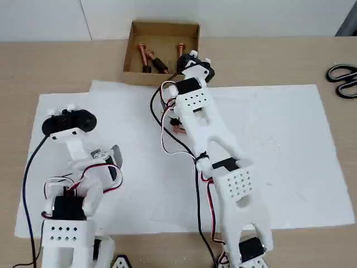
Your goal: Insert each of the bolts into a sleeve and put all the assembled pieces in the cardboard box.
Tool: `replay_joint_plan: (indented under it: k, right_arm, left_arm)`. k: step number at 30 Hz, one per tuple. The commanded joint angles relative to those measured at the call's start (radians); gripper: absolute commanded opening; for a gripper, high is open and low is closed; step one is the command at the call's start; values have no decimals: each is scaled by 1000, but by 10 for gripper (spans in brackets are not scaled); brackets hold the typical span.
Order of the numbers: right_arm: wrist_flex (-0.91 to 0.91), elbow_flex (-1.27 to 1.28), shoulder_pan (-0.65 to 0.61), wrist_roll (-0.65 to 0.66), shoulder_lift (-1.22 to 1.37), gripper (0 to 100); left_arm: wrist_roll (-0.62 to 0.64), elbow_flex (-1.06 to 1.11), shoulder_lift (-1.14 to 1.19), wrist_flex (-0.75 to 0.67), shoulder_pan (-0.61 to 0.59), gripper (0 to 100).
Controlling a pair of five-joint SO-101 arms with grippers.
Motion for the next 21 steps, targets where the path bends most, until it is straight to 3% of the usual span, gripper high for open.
replay_joint_plan:
  k: [1, 3, 11, 17, 21]
  right_arm:
    - [-4, -6, 16, -2, -4, 80]
    - [-4, -6, 30, -2, -5, 6]
    - [105, -227, 104, 17, -5, 4]
    - [352, -629, 119, 163, -4, 4]
    - [381, -784, 136, 316, -7, 4]
  left_arm:
    - [-8, -2, -15, -18, 6, 141]
    - [-8, -2, -15, -18, 5, 141]
    - [-8, -2, -15, -17, 3, 141]
    - [-8, -2, -15, -18, 3, 141]
    - [-8, -5, -15, -20, 3, 141]
